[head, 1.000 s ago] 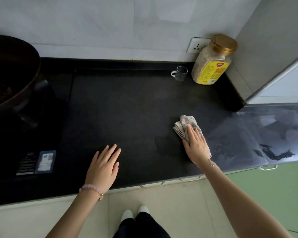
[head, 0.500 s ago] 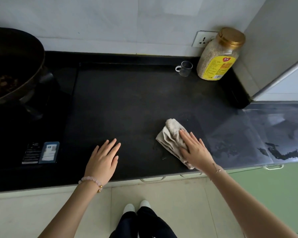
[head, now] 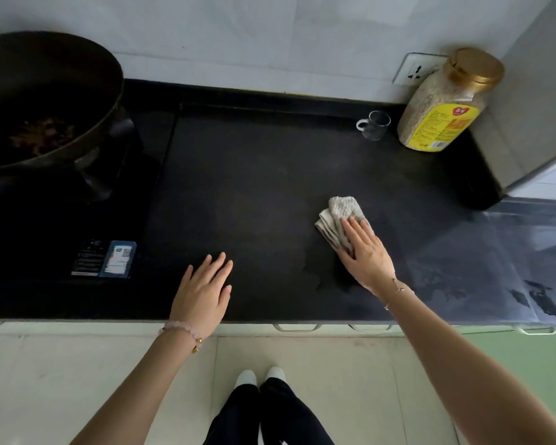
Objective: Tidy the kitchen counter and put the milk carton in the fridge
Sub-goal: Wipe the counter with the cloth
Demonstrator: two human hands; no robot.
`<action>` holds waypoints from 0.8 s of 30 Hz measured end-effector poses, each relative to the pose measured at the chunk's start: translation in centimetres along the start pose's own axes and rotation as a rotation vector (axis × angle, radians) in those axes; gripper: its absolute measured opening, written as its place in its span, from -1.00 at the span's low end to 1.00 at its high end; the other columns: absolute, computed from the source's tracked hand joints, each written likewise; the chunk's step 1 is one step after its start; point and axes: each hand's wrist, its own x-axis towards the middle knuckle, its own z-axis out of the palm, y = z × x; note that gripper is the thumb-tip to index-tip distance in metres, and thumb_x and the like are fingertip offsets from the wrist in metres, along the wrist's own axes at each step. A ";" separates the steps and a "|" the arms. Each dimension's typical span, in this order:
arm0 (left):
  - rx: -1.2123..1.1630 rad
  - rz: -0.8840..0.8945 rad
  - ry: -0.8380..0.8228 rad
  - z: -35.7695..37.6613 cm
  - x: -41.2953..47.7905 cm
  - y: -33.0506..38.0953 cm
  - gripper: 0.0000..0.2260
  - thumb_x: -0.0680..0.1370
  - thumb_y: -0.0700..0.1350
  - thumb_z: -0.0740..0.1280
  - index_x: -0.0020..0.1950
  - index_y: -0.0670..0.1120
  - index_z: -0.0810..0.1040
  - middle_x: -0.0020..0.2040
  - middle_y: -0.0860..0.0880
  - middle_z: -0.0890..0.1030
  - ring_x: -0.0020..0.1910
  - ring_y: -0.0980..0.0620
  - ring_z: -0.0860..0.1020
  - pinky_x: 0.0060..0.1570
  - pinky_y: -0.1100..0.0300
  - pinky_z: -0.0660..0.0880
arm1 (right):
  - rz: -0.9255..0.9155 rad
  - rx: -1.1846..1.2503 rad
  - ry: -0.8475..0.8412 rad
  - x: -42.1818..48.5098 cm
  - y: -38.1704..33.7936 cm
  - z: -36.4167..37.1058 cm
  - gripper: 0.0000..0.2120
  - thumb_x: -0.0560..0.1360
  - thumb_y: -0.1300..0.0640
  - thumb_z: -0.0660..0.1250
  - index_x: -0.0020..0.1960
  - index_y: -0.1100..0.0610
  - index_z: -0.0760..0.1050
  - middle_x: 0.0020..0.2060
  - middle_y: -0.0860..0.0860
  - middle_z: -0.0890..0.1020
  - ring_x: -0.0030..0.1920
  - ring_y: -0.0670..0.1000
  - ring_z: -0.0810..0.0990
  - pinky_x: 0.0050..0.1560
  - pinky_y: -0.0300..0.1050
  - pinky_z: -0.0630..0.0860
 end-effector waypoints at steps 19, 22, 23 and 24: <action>-0.007 -0.014 -0.094 -0.8 0.0 0.1 -0.56 0.67 -0.06 0.13 0.56 -0.01 0.20 0.60 0.01 0.15 0.60 -0.05 0.10 0.57 -0.03 0.04 | 0.138 0.165 0.064 -0.4 0.6 -0.8 -0.41 0.48 0.22 0.22 0.48 0.03 0.19 0.49 -0.05 0.24 0.52 0.00 0.10 0.43 -0.03 0.27; 0.006 -0.006 -0.110 -0.9 0.0 -0.3 -0.55 0.67 -0.06 0.10 0.57 0.01 0.16 0.61 0.03 0.11 0.60 -0.03 0.08 0.57 -0.01 0.02 | -0.121 0.192 0.104 -0.6 -4.4 1.0 -0.44 0.40 0.29 0.26 0.40 0.14 0.36 0.39 0.08 0.42 0.45 0.14 0.29 0.35 0.11 0.39; -0.001 0.000 -0.109 -0.9 0.0 -0.4 -0.56 0.68 -0.06 0.10 0.57 0.00 0.17 0.61 0.03 0.11 0.60 -0.03 0.08 0.57 -0.01 0.03 | -0.220 0.185 0.107 -1.2 -5.7 1.8 -0.44 0.38 0.30 0.26 0.39 0.16 0.38 0.37 0.11 0.45 0.43 0.18 0.33 0.36 0.14 0.38; -0.011 0.004 -0.109 -1.0 0.0 -0.5 -0.56 0.68 -0.07 0.10 0.57 0.00 0.17 0.61 0.04 0.11 0.60 -0.03 0.08 0.57 0.00 0.03 | -0.294 0.162 0.076 -2.1 -6.8 2.4 -0.43 0.40 0.29 0.25 0.41 0.13 0.35 0.38 0.10 0.43 0.44 0.16 0.31 0.41 0.11 0.32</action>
